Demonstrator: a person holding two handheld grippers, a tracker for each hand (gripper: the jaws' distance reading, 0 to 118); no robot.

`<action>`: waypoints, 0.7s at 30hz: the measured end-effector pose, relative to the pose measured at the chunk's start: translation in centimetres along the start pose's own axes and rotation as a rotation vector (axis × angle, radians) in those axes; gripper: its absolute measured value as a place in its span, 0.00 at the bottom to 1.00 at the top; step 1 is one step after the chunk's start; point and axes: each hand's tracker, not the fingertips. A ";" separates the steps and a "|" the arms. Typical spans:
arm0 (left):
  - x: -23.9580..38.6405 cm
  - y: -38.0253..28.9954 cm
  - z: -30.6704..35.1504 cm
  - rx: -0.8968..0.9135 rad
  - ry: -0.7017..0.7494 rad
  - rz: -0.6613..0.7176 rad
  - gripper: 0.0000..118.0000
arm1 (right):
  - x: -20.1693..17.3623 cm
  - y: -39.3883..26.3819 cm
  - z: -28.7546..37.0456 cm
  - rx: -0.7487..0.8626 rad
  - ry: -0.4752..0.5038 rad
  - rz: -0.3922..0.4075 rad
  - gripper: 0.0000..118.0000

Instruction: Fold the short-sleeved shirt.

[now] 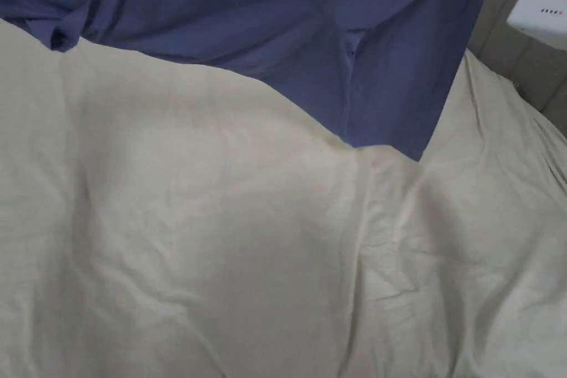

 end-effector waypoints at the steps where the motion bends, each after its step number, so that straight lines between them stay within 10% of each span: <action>1: -0.4 -1.2 -0.5 -0.030 0.003 -0.004 0.04 | 0.5 -1.1 -0.7 -0.024 -0.002 -0.003 0.04; 21: -12.7 -29.2 6.2 -0.503 0.158 0.086 0.04 | 11.3 -34.5 3.9 -0.570 -0.129 -0.036 0.04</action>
